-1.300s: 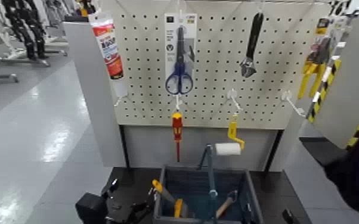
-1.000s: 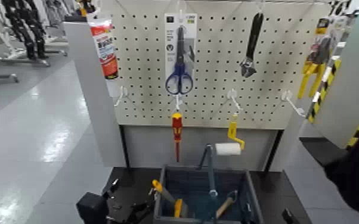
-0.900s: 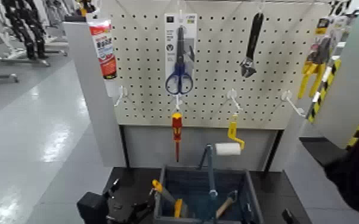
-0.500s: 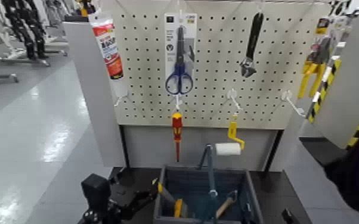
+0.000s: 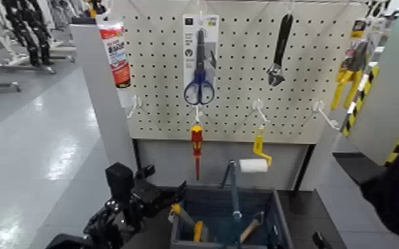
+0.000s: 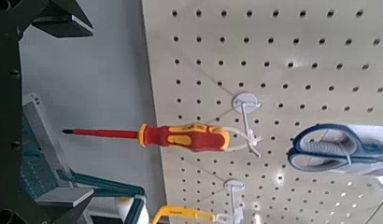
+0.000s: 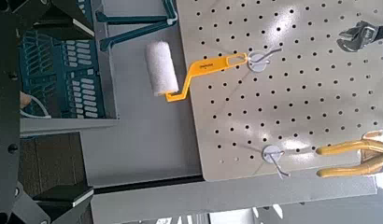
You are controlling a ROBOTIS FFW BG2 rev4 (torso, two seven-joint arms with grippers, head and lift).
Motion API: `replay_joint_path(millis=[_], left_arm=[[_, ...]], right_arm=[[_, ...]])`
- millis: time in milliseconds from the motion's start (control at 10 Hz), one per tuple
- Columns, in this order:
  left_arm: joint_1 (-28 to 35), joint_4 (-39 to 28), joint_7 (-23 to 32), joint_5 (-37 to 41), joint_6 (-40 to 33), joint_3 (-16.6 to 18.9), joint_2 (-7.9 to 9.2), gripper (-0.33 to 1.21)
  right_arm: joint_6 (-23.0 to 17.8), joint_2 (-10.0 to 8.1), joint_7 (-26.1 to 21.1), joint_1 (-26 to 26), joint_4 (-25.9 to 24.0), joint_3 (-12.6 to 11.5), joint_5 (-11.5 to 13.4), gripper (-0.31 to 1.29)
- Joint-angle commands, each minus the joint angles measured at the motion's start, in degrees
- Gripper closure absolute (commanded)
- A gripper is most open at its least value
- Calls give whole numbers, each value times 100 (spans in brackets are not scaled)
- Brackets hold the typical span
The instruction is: Put the red screwdriver into the crate.
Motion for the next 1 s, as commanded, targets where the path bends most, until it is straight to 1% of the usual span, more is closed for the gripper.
replay_joint_path(millis=[100,400,600,1000], left_arm=[[-463,254,-199,97,181,-204,63,10],[-903,448,-330,150,330,-406,125,10],[-1290,694,-603,132,410,-564,151,10],[-1931,1195,-1095,176,427,-828,116,11]], right_arm=[[0,0,1,-9,15,20,0,13],[0,0,1,-36,24,37,-9,13],[0,0,1,-45,24,55,-9,13],[0,-9,9,-71,33,90,-18,13]])
